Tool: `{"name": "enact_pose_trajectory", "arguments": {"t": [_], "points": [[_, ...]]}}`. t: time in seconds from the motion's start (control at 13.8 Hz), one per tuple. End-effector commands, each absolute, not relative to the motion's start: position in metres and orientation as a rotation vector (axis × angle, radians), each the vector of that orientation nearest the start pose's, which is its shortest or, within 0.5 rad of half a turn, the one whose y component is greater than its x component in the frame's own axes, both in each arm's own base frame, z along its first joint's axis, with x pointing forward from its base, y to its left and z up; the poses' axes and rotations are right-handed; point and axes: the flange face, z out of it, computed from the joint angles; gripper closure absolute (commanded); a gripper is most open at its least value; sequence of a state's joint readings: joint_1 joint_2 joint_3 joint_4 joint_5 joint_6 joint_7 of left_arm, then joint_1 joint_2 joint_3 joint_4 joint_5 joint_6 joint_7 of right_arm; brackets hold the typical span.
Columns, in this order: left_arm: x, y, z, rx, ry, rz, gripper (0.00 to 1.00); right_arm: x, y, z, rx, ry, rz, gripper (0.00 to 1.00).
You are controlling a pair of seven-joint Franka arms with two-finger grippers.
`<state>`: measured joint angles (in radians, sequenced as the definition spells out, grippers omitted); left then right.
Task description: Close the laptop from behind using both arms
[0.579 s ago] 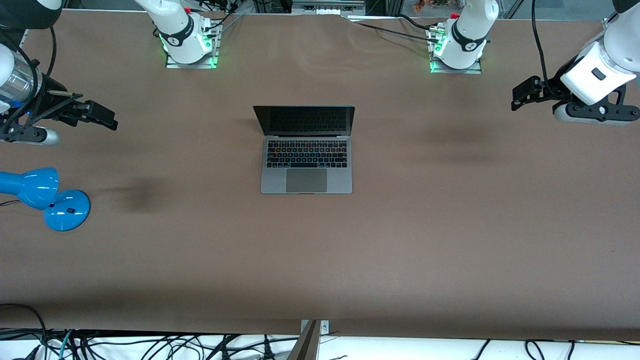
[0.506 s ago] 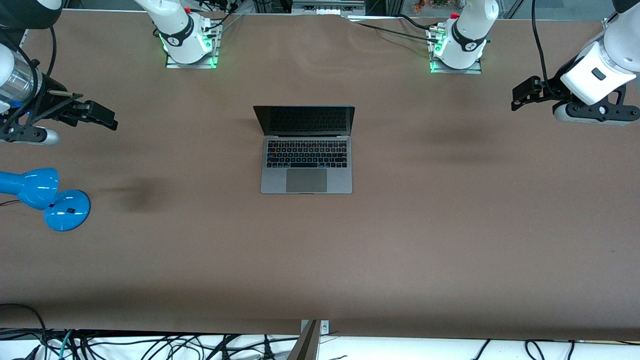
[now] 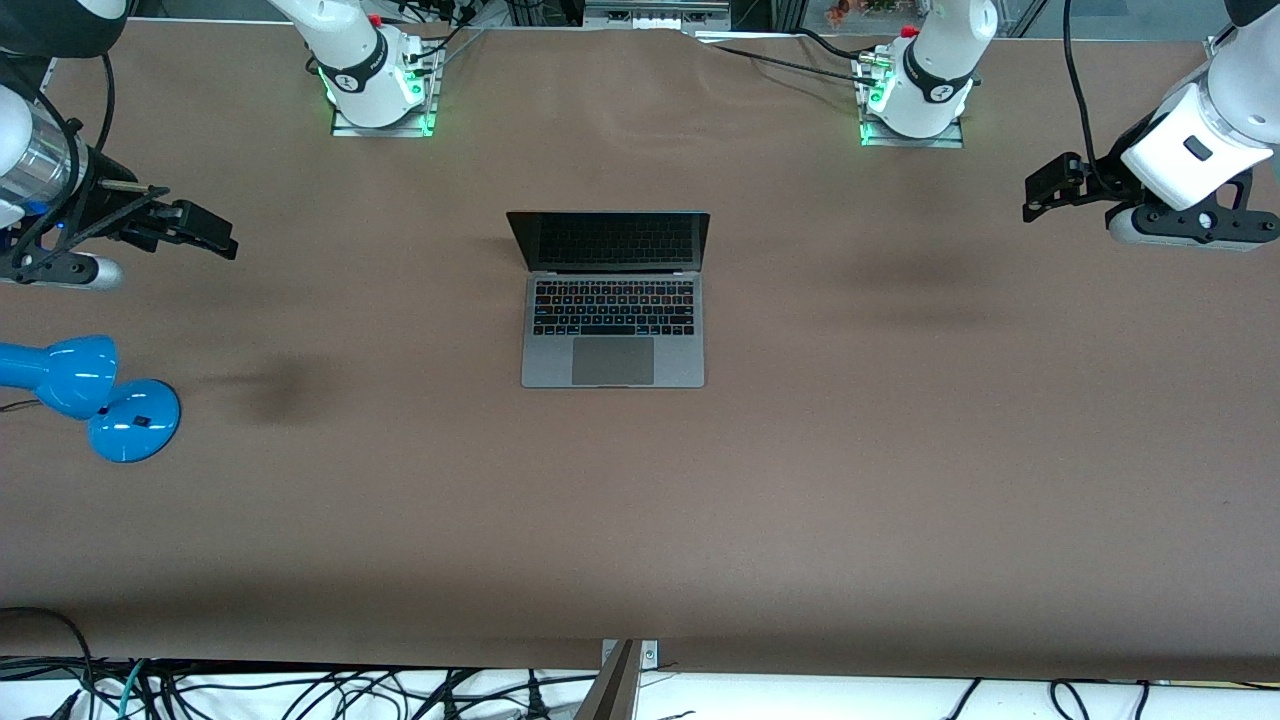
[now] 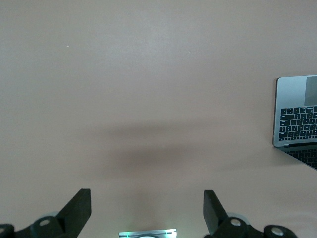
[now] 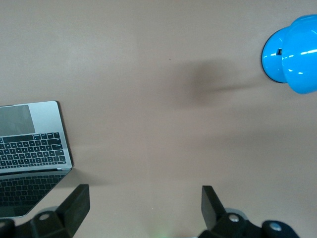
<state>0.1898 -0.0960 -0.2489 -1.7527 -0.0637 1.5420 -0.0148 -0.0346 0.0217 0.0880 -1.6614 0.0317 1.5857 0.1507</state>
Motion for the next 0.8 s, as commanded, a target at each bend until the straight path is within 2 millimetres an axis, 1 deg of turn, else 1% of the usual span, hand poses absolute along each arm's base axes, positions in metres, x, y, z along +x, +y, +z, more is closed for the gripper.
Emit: {"name": "enact_pose_trajectory", "arguments": {"t": [0.0, 0.43, 0.51, 0.65, 0.72], "points": [[0.514, -0.043, 0.588, -3.197, 0.081, 0.177, 0.00, 0.550, 0.033, 0.574, -3.113, 0.168, 0.162, 0.00], [0.511, -0.049, 0.585, -3.206, 0.093, 0.201, 0.00, 0.552, 0.031, 0.579, -3.122, 0.031, 0.112, 0.00], [0.511, -0.050, 0.584, -3.205, 0.095, 0.208, 0.00, 0.551, 0.032, 0.577, -3.124, 0.035, 0.129, 0.00], [0.510, -0.055, 0.582, -3.204, 0.109, 0.217, 0.00, 0.547, 0.032, 0.559, -3.121, 0.050, 0.217, 0.00], [0.508, -0.063, 0.580, -3.199, 0.130, 0.228, 0.00, 0.546, 0.032, 0.558, -3.122, 0.057, 0.220, 0.00]]}}
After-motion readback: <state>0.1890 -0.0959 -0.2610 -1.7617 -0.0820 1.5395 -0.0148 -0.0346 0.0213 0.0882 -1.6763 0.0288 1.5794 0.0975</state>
